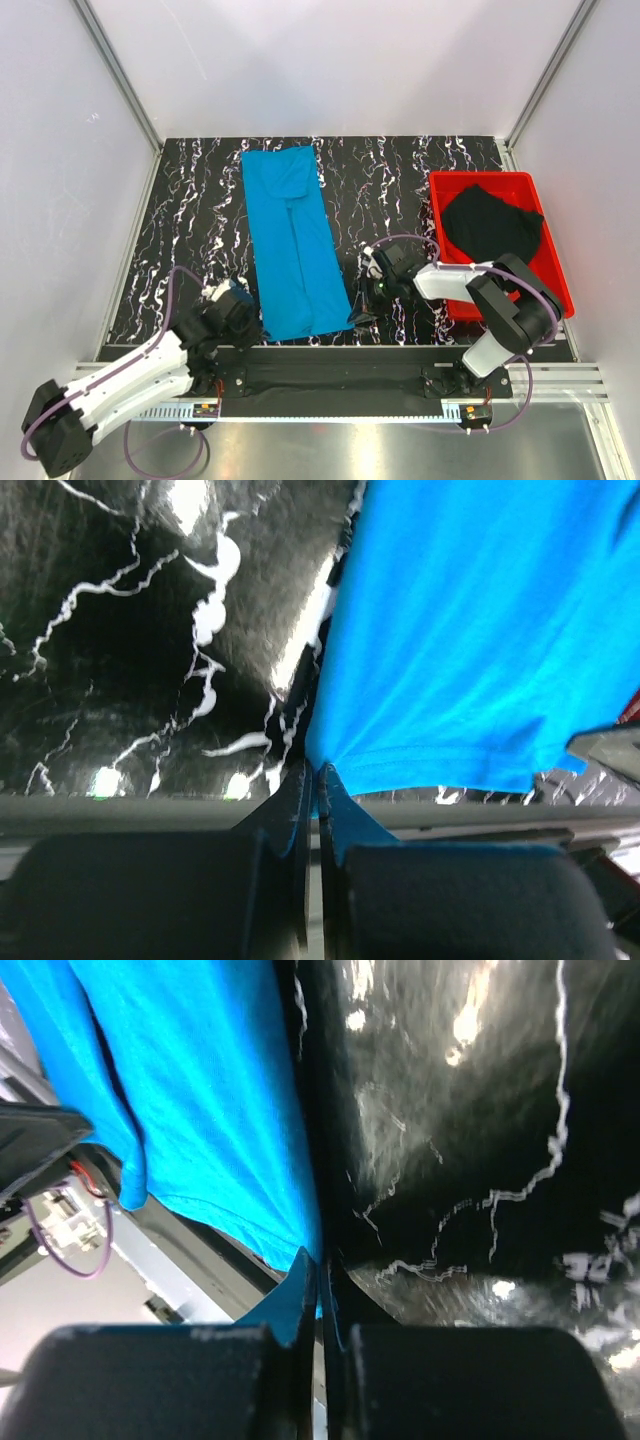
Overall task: Fold and stack the t-shirts
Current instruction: Fold the tshirt
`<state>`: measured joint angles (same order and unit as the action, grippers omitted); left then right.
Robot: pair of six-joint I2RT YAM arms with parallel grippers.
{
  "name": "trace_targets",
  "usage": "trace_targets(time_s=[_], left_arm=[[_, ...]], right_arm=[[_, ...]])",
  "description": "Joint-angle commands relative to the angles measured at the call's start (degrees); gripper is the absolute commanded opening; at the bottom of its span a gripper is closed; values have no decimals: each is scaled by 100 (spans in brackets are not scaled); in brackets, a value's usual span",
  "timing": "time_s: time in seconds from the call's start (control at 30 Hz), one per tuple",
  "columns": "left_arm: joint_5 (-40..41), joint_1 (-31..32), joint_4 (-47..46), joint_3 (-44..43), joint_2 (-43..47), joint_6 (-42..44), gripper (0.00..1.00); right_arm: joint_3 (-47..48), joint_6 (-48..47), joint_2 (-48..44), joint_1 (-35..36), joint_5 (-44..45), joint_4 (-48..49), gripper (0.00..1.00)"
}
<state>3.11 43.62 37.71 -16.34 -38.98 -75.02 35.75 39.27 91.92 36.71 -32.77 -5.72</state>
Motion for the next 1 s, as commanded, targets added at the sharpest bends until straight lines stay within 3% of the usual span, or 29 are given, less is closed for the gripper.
trace_targets(time_s=[0.0, 0.27, 0.4, 0.53, 0.6, 0.73, 0.83, 0.97], left_arm=[[356, 199, 386, -28, 565, 190, 0], [558, 349, 465, -150, 1006, 286, 0], [1067, 332, 894, -1165, 674, 550, 0], [1683, 95, 1370, -2334, -424, 1101, 1], [1622, -361, 1309, -2654, -1101, 1489, 4], [492, -1817, 346, -2875, -1901, 2665, 0], [199, -2452, -60, -3076, -2446, 3123, 0], [304, -2744, -457, -3822, -3395, 3617, 3]], right_arm=[[-24, -33, -253, 170, 482, -351, 0], [379, 143, -323, 311, 360, -430, 0], [1352, -225, -333, 293, 710, -1158, 0], [2488, -691, 176, 223, 922, -1975, 0], [3005, -858, 491, 74, 904, -2109, 0], [3876, -1175, 1142, -198, 808, -2381, 0], [4632, -1491, 1731, -418, 519, -2391, 0], [5896, -1921, 2863, -717, 123, -2557, 0]])
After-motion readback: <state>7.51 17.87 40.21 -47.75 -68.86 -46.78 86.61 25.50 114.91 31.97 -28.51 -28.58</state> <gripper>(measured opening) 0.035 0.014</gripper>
